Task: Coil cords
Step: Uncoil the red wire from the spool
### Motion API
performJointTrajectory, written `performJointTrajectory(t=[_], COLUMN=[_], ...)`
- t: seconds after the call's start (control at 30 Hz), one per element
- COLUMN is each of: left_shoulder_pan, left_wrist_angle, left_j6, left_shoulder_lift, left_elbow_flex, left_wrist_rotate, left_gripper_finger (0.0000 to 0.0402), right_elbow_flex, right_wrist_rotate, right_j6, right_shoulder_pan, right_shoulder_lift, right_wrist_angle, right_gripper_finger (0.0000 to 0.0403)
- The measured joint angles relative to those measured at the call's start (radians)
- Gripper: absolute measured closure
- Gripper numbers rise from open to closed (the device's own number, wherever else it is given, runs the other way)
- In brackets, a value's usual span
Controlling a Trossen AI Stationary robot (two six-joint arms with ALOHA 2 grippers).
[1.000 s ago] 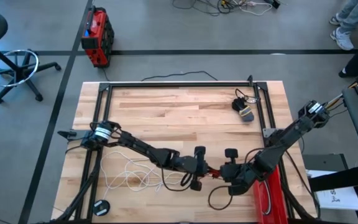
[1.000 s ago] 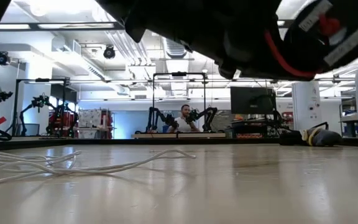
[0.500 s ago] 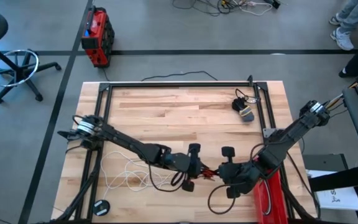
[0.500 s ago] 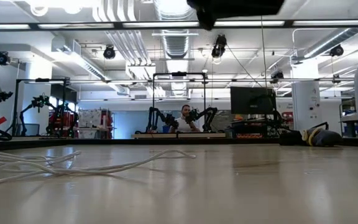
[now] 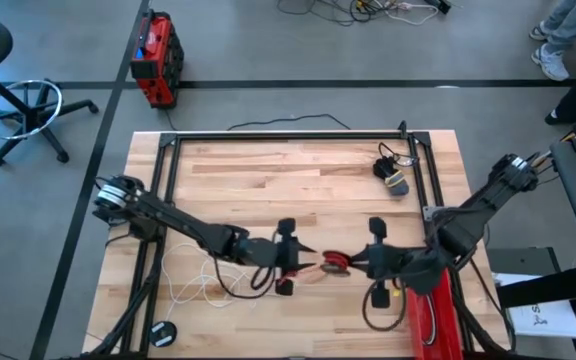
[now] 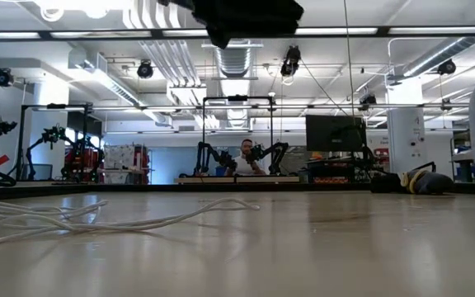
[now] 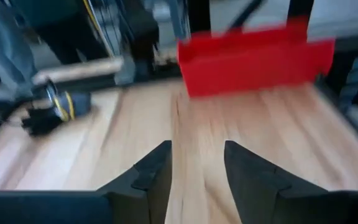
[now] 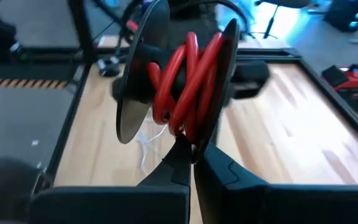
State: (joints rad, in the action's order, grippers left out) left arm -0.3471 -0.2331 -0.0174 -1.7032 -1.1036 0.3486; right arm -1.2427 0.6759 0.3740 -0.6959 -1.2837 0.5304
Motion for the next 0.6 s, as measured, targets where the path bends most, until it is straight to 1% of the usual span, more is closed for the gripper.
performJointTrajectory(t=[0.13, 0.23, 0.3, 0.43, 0.53, 0.6], left_shoulder_pan=[-0.004, -0.01, -0.019, -0.073, -0.131, -0.161], left_wrist_angle=[-0.178, -0.254, -0.258, -0.257, -0.27, -0.308], left_j6=[-0.016, -0.027, -0.041, -0.131, -0.209, -0.263], left_shoulder_lift=[0.083, 0.151, 0.207, 0.315, 0.378, 0.395], left_elbow_flex=[0.109, 0.178, 0.212, 0.258, 0.262, 0.248], left_wrist_rotate=[0.023, 0.043, 0.073, 0.193, 0.278, 0.299], left_gripper_finger=[0.0258, 0.026, 0.0264, 0.0273, 0.0275, 0.0273], right_elbow_flex=[0.001, 0.001, 0.002, 0.002, 0.002, 0.004], right_wrist_rotate=[0.029, 0.049, 0.067, 0.109, 0.14, 0.149], right_j6=[0.019, 0.039, 0.045, 0.076, 0.14, 0.192], right_shoulder_pan=[0.004, 0.005, 0.006, 0.011, 0.026, 0.043], right_shoulder_lift=[0.03, 0.045, 0.062, 0.099, 0.11, 0.115], right_wrist_angle=[0.002, 0.007, 0.018, 0.035, 0.111, 0.169], right_gripper_finger=[0.0402, 0.0402, 0.0402, 0.0402, 0.0402, 0.0402])
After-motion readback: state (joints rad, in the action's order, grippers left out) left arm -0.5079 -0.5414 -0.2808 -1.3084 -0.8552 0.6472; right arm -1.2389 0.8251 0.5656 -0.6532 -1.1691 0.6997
